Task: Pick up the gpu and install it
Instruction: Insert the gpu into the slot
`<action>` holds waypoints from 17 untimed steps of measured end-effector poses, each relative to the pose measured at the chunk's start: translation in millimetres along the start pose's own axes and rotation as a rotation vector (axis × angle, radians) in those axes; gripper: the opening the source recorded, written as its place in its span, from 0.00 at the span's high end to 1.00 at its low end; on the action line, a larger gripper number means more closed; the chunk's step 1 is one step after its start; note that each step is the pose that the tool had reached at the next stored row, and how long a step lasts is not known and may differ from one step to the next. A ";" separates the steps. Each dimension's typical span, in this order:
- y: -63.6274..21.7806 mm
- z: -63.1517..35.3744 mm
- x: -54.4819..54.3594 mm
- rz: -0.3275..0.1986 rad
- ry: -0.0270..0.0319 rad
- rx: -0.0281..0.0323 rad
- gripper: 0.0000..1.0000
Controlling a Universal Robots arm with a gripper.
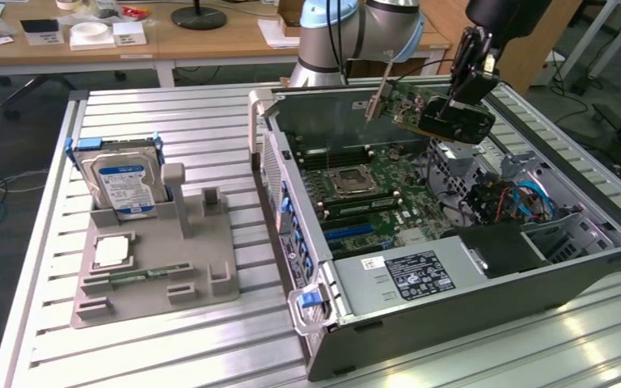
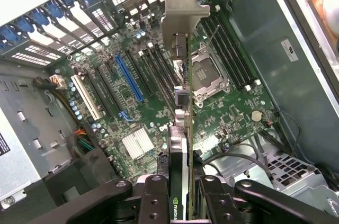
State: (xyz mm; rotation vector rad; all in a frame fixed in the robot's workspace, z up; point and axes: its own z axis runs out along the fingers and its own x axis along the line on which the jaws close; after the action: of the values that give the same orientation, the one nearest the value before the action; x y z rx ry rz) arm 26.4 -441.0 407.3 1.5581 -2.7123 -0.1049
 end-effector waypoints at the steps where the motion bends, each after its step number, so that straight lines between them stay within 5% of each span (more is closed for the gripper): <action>1: 0.0 0.0 0.0 -0.002 0.0002 0.0000 0.73; 17: 0.0 0.0 0.0 -0.035 0.0023 -0.0008 0.73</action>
State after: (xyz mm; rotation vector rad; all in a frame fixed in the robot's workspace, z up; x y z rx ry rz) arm 26.4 -441.0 407.3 1.6055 -2.6831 -0.1045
